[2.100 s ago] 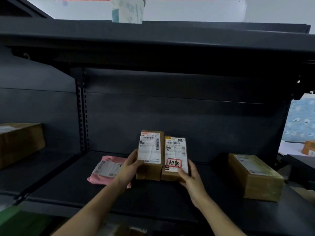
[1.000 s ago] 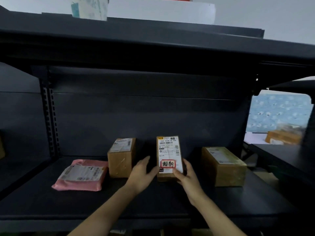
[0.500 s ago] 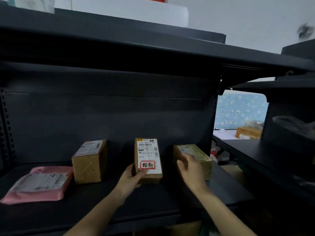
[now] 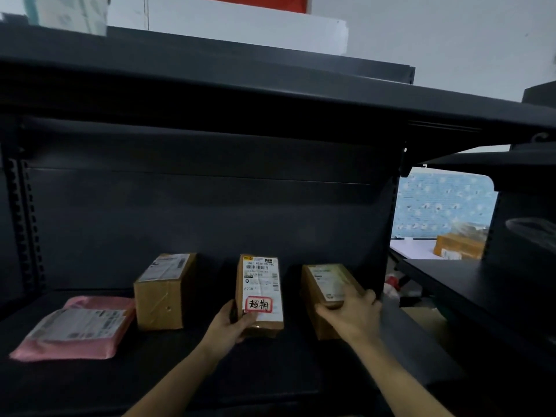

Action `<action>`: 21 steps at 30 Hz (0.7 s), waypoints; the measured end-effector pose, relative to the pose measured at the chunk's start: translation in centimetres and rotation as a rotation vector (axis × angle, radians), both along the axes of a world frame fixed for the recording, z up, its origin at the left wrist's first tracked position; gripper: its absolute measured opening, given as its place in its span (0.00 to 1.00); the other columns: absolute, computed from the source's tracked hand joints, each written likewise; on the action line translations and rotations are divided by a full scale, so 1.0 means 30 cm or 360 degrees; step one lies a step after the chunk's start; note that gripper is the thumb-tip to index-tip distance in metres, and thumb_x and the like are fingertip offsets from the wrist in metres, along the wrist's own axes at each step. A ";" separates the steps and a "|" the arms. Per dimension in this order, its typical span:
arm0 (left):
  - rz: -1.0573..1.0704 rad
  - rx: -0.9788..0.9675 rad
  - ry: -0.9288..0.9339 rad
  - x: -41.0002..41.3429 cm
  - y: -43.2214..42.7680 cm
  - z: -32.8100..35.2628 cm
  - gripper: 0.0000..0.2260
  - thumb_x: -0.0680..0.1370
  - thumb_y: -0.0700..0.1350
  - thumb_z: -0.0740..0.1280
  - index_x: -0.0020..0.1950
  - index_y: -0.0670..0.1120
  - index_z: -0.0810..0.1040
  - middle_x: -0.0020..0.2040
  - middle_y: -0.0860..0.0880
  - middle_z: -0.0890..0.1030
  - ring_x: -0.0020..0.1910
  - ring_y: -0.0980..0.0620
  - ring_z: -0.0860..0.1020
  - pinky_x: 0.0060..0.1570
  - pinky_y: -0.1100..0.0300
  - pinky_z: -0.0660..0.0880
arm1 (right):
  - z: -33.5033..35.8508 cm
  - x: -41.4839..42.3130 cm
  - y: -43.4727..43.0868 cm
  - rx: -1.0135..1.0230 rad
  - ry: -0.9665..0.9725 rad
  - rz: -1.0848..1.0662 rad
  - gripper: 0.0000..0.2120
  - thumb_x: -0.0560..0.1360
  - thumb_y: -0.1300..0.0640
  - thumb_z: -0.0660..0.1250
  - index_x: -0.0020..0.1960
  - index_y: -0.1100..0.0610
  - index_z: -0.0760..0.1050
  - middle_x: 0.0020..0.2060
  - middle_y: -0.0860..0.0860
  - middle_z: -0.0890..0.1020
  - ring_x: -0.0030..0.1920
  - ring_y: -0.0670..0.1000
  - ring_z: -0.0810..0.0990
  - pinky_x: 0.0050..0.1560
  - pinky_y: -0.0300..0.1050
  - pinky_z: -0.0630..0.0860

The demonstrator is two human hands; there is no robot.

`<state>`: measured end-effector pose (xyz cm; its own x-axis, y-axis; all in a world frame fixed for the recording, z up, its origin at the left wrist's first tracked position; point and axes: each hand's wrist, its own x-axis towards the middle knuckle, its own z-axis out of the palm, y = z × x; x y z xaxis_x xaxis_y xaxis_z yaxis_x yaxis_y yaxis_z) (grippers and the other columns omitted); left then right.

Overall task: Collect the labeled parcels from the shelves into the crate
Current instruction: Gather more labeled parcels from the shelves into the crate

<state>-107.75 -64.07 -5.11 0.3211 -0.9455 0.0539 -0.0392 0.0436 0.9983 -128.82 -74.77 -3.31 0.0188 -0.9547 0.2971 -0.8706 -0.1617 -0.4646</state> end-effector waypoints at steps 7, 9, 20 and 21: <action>0.0262 0.0028 0.0002 0.087 0.034 0.000 0.31 0.75 0.44 0.68 0.74 0.44 0.59 0.62 0.44 0.75 0.47 0.52 0.77 0.43 0.62 0.74 | -0.059 0.184 0.112 -0.0167 -0.0185 0.0278 0.38 0.63 0.34 0.68 0.67 0.49 0.62 0.66 0.59 0.59 0.63 0.59 0.61 0.63 0.49 0.66; 0.0307 0.0026 0.0005 0.122 0.060 0.002 0.31 0.75 0.45 0.68 0.74 0.45 0.58 0.64 0.43 0.74 0.47 0.52 0.77 0.43 0.62 0.74 | -0.068 0.237 0.130 -0.0169 -0.0205 0.0312 0.39 0.63 0.33 0.68 0.67 0.49 0.61 0.67 0.59 0.58 0.64 0.59 0.60 0.63 0.49 0.67; 0.0388 0.0045 0.0039 0.232 0.145 -0.001 0.25 0.74 0.44 0.69 0.69 0.44 0.65 0.57 0.46 0.78 0.50 0.52 0.79 0.44 0.60 0.76 | -0.035 0.427 0.157 -0.0100 0.0044 0.0333 0.39 0.64 0.28 0.62 0.67 0.50 0.62 0.67 0.61 0.59 0.63 0.60 0.63 0.61 0.50 0.67; 0.0380 0.0048 0.0034 0.233 0.149 -0.001 0.24 0.75 0.44 0.69 0.69 0.44 0.66 0.57 0.47 0.78 0.50 0.51 0.79 0.45 0.59 0.76 | -0.031 0.433 0.156 -0.0084 0.0080 0.0342 0.39 0.65 0.28 0.61 0.67 0.50 0.62 0.67 0.61 0.58 0.63 0.60 0.63 0.61 0.49 0.67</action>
<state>-100.76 -59.59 -5.15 0.5364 -0.8438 0.0177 -0.0239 0.0058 0.9997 -115.85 -70.10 -4.24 0.2364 -0.9101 0.3403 -0.8354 -0.3692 -0.4072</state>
